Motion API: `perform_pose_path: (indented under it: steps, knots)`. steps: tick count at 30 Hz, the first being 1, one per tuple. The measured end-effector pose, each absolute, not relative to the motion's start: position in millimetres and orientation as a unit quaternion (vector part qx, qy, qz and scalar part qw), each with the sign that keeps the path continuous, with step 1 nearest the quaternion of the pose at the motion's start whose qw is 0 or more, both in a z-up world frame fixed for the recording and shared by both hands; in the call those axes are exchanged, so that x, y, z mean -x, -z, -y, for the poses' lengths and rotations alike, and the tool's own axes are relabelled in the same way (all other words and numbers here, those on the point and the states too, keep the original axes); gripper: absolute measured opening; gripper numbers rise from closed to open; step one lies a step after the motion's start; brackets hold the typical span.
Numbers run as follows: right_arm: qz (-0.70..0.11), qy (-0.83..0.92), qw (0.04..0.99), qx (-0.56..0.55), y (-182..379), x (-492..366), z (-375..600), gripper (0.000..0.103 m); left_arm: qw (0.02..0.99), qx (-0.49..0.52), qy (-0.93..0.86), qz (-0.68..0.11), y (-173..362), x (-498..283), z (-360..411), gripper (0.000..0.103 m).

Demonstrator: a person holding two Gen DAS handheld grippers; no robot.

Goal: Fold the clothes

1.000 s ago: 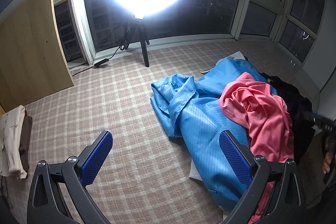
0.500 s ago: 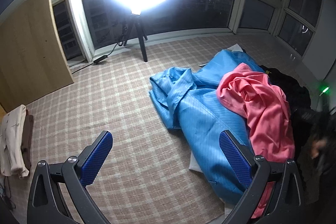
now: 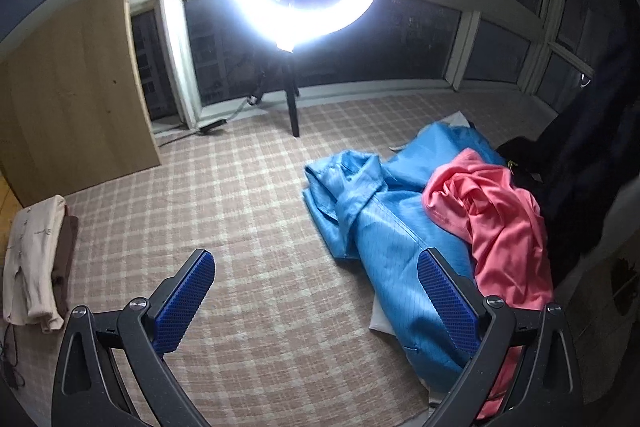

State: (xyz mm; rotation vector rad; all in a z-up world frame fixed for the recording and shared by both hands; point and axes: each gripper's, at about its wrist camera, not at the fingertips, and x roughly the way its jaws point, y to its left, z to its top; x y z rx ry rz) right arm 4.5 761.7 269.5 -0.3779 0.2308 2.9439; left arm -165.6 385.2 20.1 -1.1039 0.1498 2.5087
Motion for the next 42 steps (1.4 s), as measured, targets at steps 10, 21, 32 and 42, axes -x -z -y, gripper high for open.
perform_pose_path:
  steps: [10, 21, 32, 42]
  knots:
    - [-0.005, -0.992, -0.110, 0.056, -397.4, 16.5, -593.8, 0.009, 0.139, 0.351, -0.926, -0.013, -57.8, 154.5, -294.3, 0.102]
    - [0.038, -0.947, -0.133, 0.291, -202.8, 107.6, -500.3, 0.047, 0.034, 0.369, -0.929, 0.007, -41.1, 131.0, -168.4, 0.102]
    - [0.075, -0.825, -0.010, 0.560, 81.0, 164.5, -522.4, 0.054, 0.078, 0.489, -0.869, -0.013, 67.6, 166.5, -182.4, 0.102]
    - [0.029, -0.850, 0.014, 0.525, 83.3, 184.6, -571.7, 0.067, 0.119, 0.517, -0.845, -0.069, 129.8, 209.1, -274.6, 0.102]
